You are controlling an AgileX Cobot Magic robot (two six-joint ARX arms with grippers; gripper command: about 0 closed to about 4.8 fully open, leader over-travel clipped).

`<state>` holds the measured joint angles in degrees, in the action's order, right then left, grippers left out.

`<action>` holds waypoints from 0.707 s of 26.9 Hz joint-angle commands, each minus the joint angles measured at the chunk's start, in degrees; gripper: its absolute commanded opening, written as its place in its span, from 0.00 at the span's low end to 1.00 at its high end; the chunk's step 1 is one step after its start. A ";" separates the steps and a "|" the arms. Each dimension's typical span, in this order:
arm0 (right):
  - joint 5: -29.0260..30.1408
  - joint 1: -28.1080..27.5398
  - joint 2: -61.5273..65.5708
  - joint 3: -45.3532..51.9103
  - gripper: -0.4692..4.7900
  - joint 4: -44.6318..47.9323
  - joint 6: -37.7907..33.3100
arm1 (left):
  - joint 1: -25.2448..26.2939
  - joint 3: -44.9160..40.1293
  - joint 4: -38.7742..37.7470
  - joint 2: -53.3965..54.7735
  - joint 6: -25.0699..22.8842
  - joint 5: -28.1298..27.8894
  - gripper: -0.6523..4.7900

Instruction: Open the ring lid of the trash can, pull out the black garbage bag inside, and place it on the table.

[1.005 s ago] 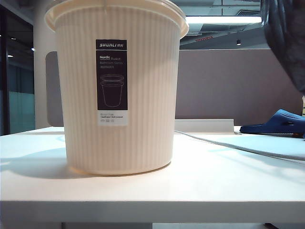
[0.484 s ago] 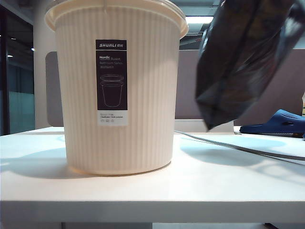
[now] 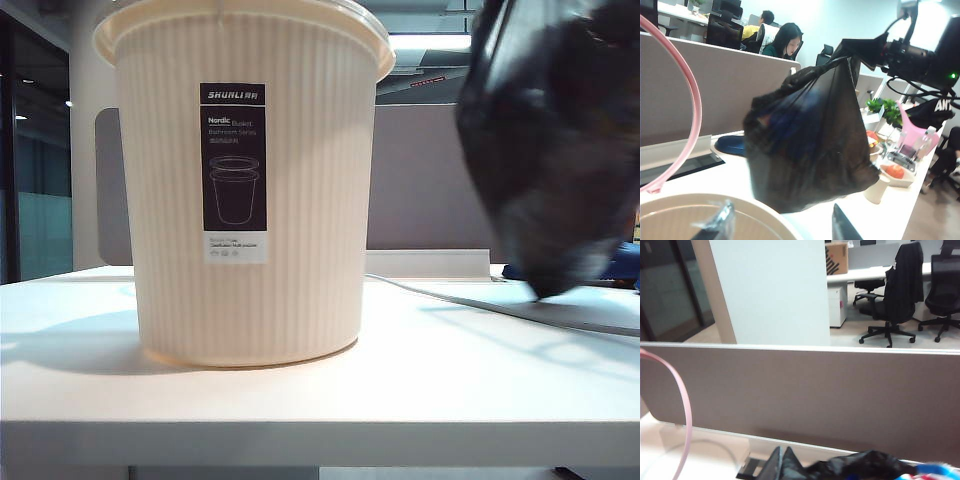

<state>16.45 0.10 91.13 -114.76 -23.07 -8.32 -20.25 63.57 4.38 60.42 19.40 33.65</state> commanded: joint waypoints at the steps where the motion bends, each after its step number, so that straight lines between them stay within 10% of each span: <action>1: -0.02 0.98 -0.44 1.07 0.09 1.88 1.90 | -0.07 0.31 0.44 -0.17 -2.99 1.55 0.57; 19: 0.04 2.56 -0.46 10.97 0.09 3.85 2.47 | -0.11 0.31 1.66 0.48 -6.97 3.58 0.57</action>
<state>16.38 2.52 91.09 -104.07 -20.40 -5.96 -20.29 63.57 4.62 60.93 12.67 37.06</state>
